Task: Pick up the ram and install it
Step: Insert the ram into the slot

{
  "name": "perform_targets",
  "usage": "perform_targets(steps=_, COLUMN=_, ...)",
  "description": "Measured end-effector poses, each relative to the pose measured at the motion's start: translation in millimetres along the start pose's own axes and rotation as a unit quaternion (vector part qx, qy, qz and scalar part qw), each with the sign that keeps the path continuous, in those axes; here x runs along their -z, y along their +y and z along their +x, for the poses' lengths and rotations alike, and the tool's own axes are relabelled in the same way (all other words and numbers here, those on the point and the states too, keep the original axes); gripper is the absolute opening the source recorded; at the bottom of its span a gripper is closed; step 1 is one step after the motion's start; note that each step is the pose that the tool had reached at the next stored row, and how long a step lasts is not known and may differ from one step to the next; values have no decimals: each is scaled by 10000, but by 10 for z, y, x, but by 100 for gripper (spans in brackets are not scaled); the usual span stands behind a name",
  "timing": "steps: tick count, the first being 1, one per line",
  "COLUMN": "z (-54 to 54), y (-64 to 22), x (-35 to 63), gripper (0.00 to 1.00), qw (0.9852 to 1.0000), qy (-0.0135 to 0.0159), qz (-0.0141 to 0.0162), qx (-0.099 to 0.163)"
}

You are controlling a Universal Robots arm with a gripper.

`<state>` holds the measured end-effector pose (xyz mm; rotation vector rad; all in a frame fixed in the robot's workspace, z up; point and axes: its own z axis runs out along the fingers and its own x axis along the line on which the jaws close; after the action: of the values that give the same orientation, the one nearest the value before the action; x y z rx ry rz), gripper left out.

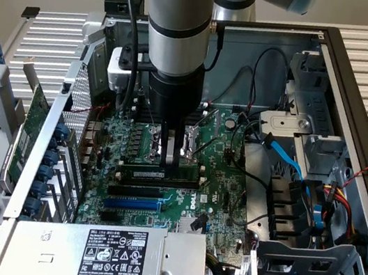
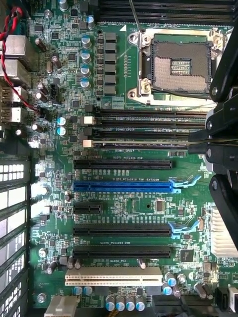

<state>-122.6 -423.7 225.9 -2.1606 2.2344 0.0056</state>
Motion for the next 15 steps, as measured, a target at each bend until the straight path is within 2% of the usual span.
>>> perform_targets(steps=4, z=0, y=4, x=-4, gripper=14, qw=10000, qy=1, qz=1, qx=0)
perform_targets(steps=5, z=0, y=4, x=-5, gripper=20, qw=10000, qy=0, qz=2, qx=0)
perform_targets(steps=7, z=0, y=5, x=-5, gripper=20, qw=10000, qy=-1, qz=3, qx=0)
perform_targets(steps=8, z=0, y=9, x=-1, gripper=27, qw=10000, qy=0, qz=3, qx=-1)
perform_targets(steps=15, z=-1, y=46, x=121, gripper=27, qw=10000, qy=0, qz=2, qx=0)
